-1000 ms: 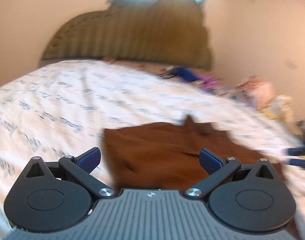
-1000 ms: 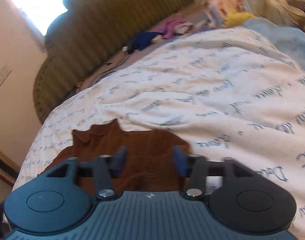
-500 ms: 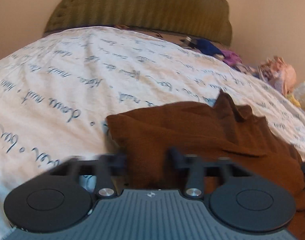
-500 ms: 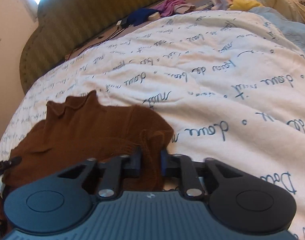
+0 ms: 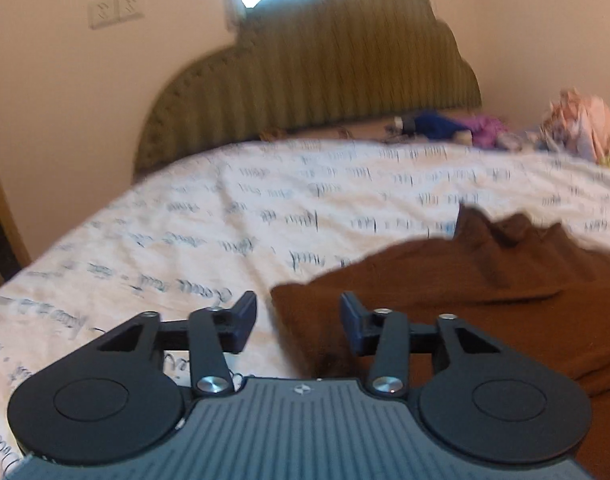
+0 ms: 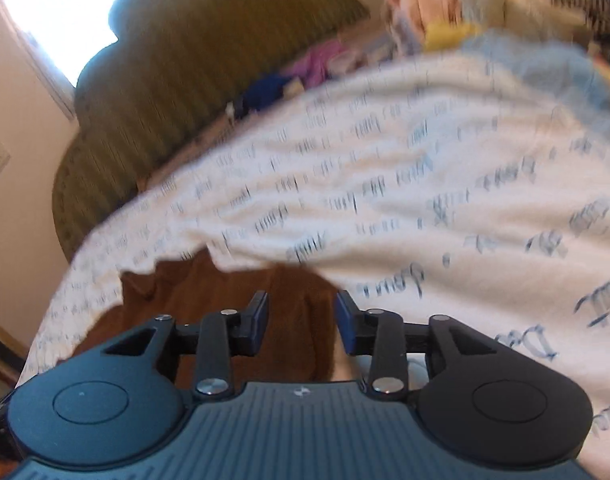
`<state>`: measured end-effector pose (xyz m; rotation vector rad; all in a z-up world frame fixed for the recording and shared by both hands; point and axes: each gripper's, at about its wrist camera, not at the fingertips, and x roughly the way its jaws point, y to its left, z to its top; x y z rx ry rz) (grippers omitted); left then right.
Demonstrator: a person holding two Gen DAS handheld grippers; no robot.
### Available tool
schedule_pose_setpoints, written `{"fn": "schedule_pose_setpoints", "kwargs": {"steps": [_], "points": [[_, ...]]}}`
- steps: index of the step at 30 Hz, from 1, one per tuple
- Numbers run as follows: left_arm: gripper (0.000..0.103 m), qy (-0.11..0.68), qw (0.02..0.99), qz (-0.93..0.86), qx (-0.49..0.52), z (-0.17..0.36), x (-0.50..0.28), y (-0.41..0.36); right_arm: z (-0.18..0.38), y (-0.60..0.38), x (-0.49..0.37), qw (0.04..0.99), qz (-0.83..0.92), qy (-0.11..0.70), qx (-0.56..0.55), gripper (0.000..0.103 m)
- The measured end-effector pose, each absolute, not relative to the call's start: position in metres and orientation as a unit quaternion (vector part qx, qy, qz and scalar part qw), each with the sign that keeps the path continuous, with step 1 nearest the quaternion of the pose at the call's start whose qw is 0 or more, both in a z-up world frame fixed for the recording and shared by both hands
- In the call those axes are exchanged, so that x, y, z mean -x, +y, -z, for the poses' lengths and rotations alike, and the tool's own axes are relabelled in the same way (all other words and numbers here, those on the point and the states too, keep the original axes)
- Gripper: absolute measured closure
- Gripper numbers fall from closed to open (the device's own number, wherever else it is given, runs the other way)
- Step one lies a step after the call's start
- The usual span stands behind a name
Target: Fold small clothes
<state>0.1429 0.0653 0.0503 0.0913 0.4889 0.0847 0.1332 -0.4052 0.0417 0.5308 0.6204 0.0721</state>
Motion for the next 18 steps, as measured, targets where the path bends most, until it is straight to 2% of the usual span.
{"fn": "schedule_pose_setpoints", "kwargs": {"steps": [2, 4, 8, 10, 12, 15, 18], "points": [[0.023, 0.231, 0.973, -0.013, -0.025, -0.061, -0.138, 0.049, -0.051, -0.385, -0.135, 0.922, -0.069, 0.292, -0.244, 0.066], [0.015, 0.240, 0.970, 0.024, -0.029, -0.059, -0.144, 0.019, -0.046, -0.351, -0.151, 0.916, -0.095, 0.321, -0.223, 0.066], [0.021, 0.307, 0.948, 0.042, -0.068, -0.025, -0.174, -0.025, -0.007, -0.295, -0.186, 0.908, -0.083, 0.378, -0.158, 0.068], [0.017, 0.322, 0.943, 0.040, -0.072, -0.006, -0.181, -0.020, 0.004, -0.284, -0.179, 0.936, -0.082, 0.334, -0.076, 0.068], [0.017, 0.318, 0.946, 0.059, -0.025, -0.007, -0.182, -0.002, 0.013, -0.289, -0.167, 0.948, -0.092, 0.304, -0.027, 0.068], [0.015, 0.322, 0.944, 0.064, -0.033, -0.008, -0.185, -0.004, 0.017, -0.315, -0.169, 0.942, -0.110, 0.301, -0.095, 0.068], [0.018, 0.307, 0.948, 0.043, -0.079, -0.014, -0.171, -0.016, 0.003, -0.300, -0.164, 0.944, -0.074, 0.312, -0.070, 0.066]]}}
